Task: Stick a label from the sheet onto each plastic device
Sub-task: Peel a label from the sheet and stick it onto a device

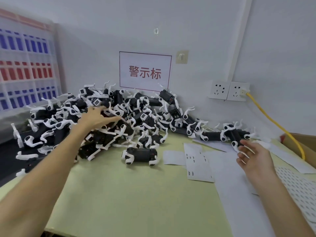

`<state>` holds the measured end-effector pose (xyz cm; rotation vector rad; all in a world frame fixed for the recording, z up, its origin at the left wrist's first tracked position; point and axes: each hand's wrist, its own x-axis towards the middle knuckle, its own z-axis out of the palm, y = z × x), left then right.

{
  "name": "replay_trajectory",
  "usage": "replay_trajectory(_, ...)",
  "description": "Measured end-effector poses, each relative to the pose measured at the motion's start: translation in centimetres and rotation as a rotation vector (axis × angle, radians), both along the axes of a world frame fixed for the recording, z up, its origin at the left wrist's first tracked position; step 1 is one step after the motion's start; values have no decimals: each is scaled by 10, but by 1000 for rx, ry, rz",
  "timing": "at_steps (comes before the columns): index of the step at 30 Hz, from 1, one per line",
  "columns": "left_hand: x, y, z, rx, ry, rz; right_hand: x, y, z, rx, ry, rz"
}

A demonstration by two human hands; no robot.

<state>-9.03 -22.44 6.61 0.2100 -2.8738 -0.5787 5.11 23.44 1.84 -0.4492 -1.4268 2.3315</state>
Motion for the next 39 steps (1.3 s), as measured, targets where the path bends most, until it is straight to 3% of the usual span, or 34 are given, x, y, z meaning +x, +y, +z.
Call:
replay_trajectory(2, -21, -11, -4, -11, -148, -82, -1, -1, -1, 10, 4, 0)
replay_trajectory(5, -37, -2, -13, -12, -182, -102, -1, -1, 1, 21, -2, 6)
replay_trajectory(10, -21, 25, -36, 10, 44, -150, 0, -2, 1, 25, 10, 17)
replay_trajectory(17, 33, 105, -53, 29, 218, -390, 0, -6, 0, 42, 3, 38)
replay_trajectory(23, 77, 163, -82, 297, 193, -679, 1, -8, 1, 41, 0, 46)
replay_trajectory(27, 69, 170, -72, 316, 142, -660, 2, -10, 2, 50, -11, 47)
replay_trajectory(30, 66, 146, -66, 505, 39, -699, 0, -12, 1, 71, -13, 50)
replay_trajectory(32, 62, 123, -61, 584, 76, -654, -1, -14, 0, 86, -20, 56)
replay_trajectory(34, 51, 97, -52, 508, 85, -504, -2, -16, 0, 102, -30, 73)
replay_trajectory(37, 28, 53, -28, 412, -164, -448, -4, -17, -2, 124, -42, 92)
replay_trajectory(39, 8, 32, -9, 336, -68, -419, -5, -18, -4, 133, -37, 103)
